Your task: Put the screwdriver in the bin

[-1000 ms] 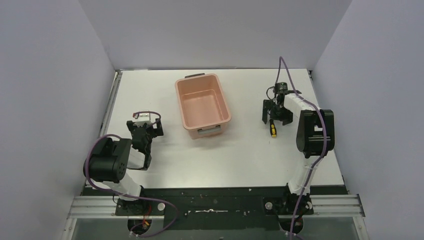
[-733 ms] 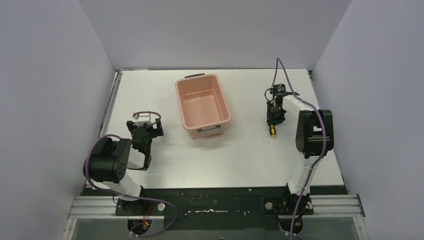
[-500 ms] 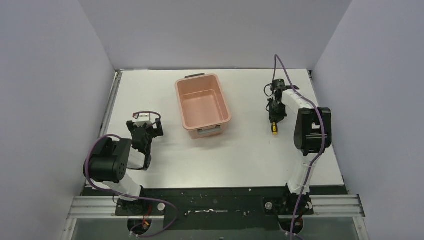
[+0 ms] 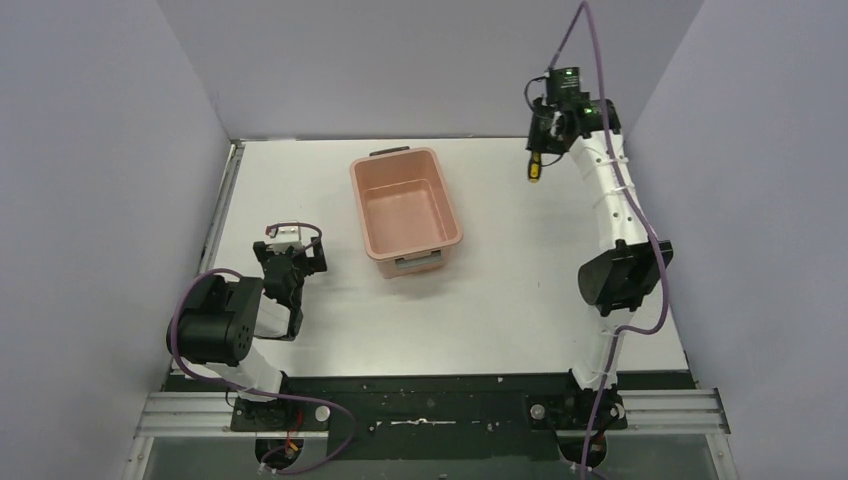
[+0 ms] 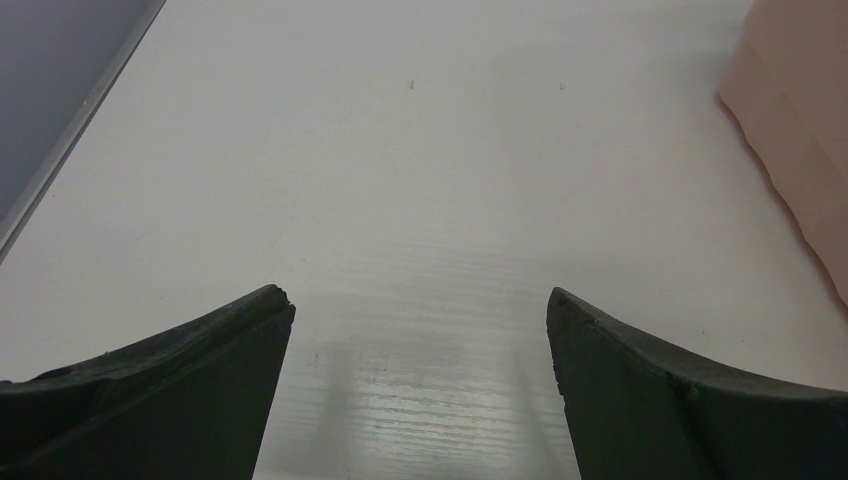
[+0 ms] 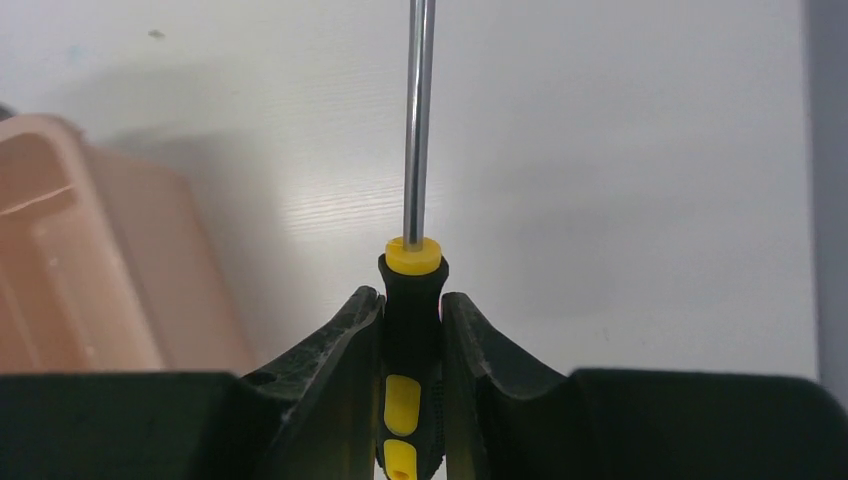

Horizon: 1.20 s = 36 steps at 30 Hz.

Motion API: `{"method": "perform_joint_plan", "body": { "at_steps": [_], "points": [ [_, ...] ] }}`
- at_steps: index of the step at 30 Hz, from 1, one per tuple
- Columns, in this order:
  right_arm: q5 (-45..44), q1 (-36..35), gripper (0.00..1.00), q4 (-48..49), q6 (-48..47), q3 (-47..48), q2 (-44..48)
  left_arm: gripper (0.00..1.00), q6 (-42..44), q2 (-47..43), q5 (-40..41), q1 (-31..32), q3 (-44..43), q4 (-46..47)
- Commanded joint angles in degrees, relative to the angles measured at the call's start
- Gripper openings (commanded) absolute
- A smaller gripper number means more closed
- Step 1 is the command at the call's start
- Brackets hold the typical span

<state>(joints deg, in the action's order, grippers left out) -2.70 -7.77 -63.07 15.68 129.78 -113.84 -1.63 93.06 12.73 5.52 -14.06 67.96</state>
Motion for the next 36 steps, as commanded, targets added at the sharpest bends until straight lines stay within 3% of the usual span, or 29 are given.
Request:
{"method": "perform_joint_plan", "body": {
  "at_steps": [1,4,7,17,23,26,36],
  "points": [
    [4.3,-16.5,0.0,8.7,5.7,0.3,2.6,0.97,0.4,-0.8,-1.1,-0.3,-0.3,1.6],
    [4.1,-25.9,0.0,15.3,4.7,1.7,0.4,0.97,0.5,-0.9,-1.1,-0.3,-0.3,1.6],
    [-0.3,-30.9,0.0,17.4,4.5,3.6,-2.6,0.97,0.4,-0.9,-1.1,-0.3,-0.3,1.7],
    [-9.1,-36.0,0.0,20.5,3.8,-6.7,-12.2,0.97,0.4,-0.8,-1.1,-0.2,-0.3,1.6],
    [-10.1,-36.2,0.01,23.0,4.1,-14.3,-16.5,0.97,0.4,-0.9,-1.1,-0.2,-0.3,1.6],
    [-11.2,-36.1,0.1,23.9,4.4,-15.2,-17.5,0.97,0.4,-0.8,-1.1,-0.2,-0.3,1.6],
    [-11.8,-36.2,0.66,21.1,4.3,-9.1,-14.6,0.97,0.4,-0.8,-1.1,-0.2,-0.3,1.7]
  ]
}}
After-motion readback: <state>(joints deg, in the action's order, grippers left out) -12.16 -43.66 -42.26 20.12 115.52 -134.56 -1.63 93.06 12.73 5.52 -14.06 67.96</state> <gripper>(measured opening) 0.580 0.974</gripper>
